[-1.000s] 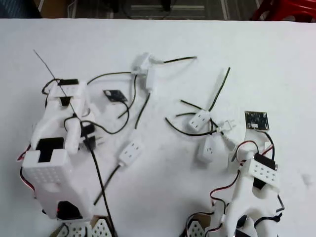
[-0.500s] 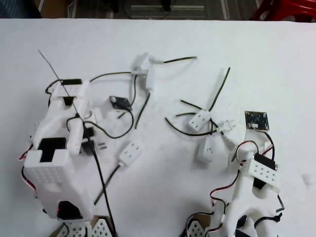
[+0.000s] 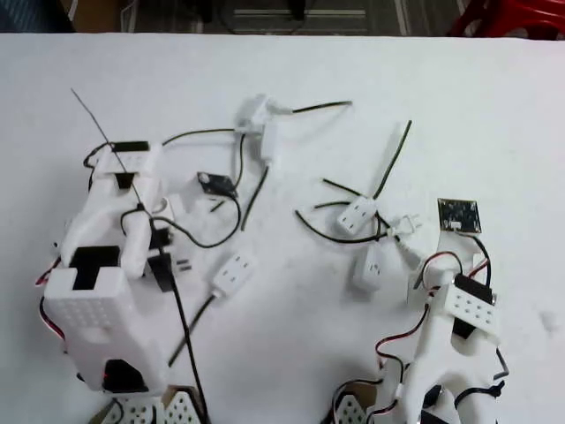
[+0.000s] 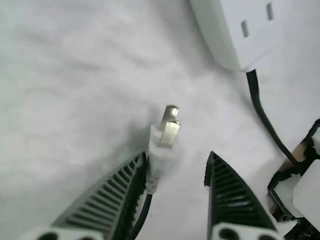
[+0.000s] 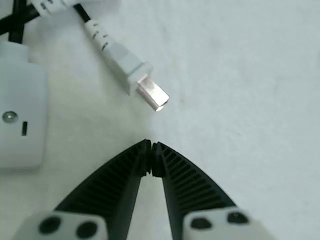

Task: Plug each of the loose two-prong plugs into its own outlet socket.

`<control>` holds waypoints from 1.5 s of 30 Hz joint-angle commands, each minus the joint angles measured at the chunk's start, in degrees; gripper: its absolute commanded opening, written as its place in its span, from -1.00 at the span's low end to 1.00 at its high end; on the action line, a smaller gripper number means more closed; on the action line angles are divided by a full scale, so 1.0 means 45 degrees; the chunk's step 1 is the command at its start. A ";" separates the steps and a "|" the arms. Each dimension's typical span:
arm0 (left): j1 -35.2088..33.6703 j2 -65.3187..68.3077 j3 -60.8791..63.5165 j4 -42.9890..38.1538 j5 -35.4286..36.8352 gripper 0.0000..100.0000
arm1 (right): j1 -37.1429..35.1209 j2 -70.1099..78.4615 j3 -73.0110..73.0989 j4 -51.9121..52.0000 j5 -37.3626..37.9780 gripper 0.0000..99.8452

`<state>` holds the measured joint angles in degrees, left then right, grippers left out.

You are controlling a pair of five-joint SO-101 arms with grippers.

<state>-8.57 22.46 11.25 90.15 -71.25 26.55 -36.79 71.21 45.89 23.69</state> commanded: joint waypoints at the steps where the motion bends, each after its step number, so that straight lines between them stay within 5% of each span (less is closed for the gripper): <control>1: 0.0498 0.0420 -0.0234 -0.0078 0.0352 -0.59 | -0.0010 -0.0010 -0.0039 -0.0107 0.0059 -0.95; 6: 0.0850 0.0752 -0.0293 -0.0410 0.1836 -0.59 | 0.0010 -0.0010 -0.0039 -0.0088 0.0059 -0.95; 13: 0.0811 0.0733 -0.0274 -0.0449 0.1836 -0.79 | 0.0010 -0.0010 -0.0039 -0.0088 0.0059 -0.95; 27: 0.0381 0.0713 -0.0293 -0.0449 0.1836 -0.71 | 0.0010 -0.0010 -0.0039 -0.0088 0.0059 -0.95; 45: 0.0498 0.0713 -0.0254 -0.0254 0.1915 -0.95 | -0.0010 -0.0010 -0.0039 -0.0127 0.0059 -0.95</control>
<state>-6.20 25.89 11.08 89.36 -63.25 26.55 -36.79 71.21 45.89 23.69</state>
